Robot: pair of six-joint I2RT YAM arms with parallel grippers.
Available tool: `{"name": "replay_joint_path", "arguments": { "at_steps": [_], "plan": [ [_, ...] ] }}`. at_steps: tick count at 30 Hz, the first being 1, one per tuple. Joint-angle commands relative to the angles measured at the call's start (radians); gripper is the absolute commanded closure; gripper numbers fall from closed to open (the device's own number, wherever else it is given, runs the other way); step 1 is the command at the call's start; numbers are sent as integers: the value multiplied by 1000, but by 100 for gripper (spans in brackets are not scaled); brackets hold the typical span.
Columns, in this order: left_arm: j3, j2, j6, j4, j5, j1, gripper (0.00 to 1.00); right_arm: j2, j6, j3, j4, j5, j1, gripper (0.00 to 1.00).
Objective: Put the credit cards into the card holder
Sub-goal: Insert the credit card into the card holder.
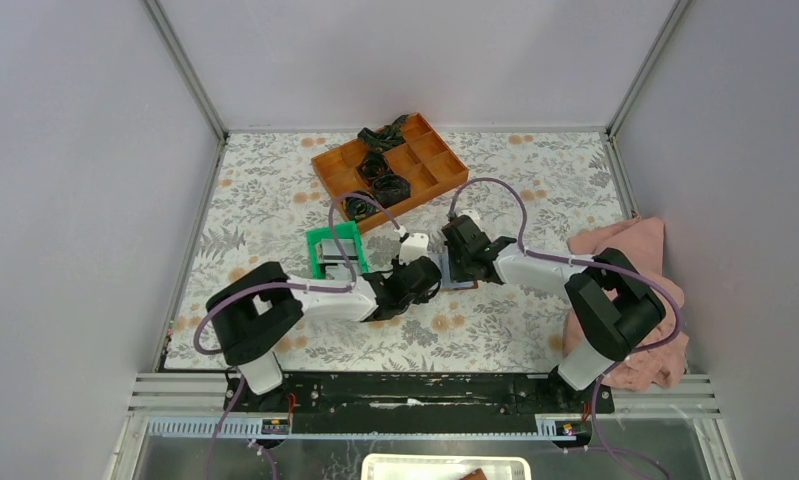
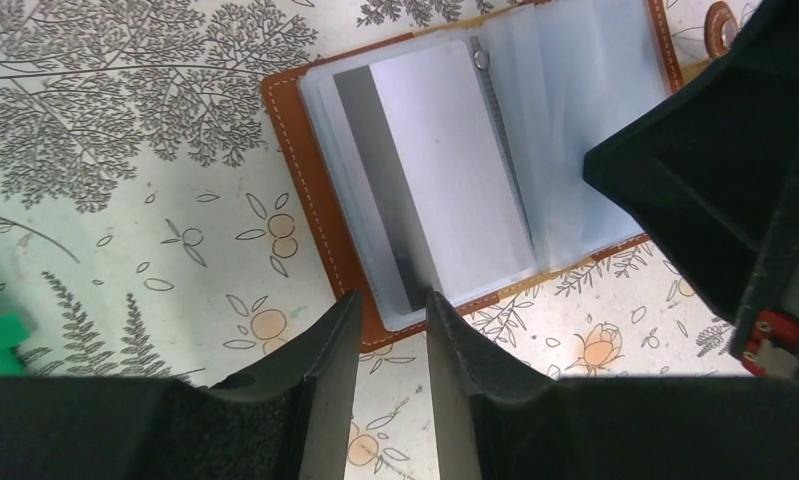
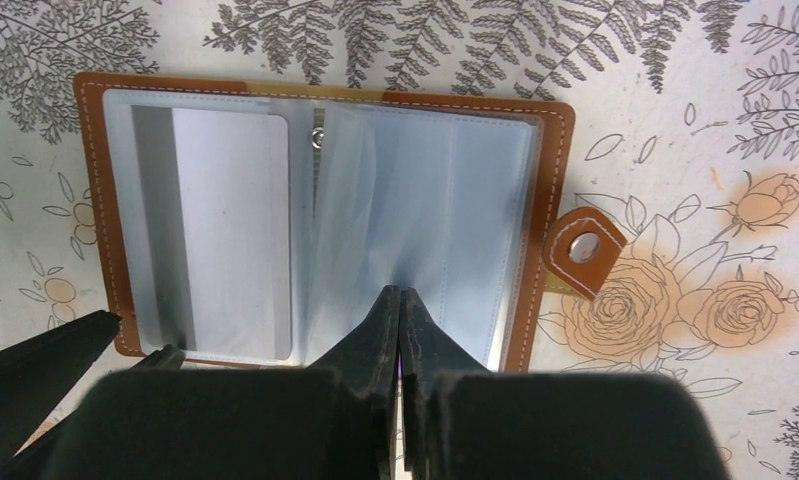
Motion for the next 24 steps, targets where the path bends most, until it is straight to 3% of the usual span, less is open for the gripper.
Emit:
{"name": "replay_joint_path", "arguments": {
  "at_steps": [1,20,24],
  "plan": [
    [50,54,19,37,3,-8,63,-32,-15,-17,-33,37,-27,98],
    [36,111,-28,-43,-38,-7,63,-71,-39,-67,-35,41,-112,97],
    [26,99,-36,-51,-51,-8,63,-91,-36,-63,-41,32,-112,91]
  ]
}}
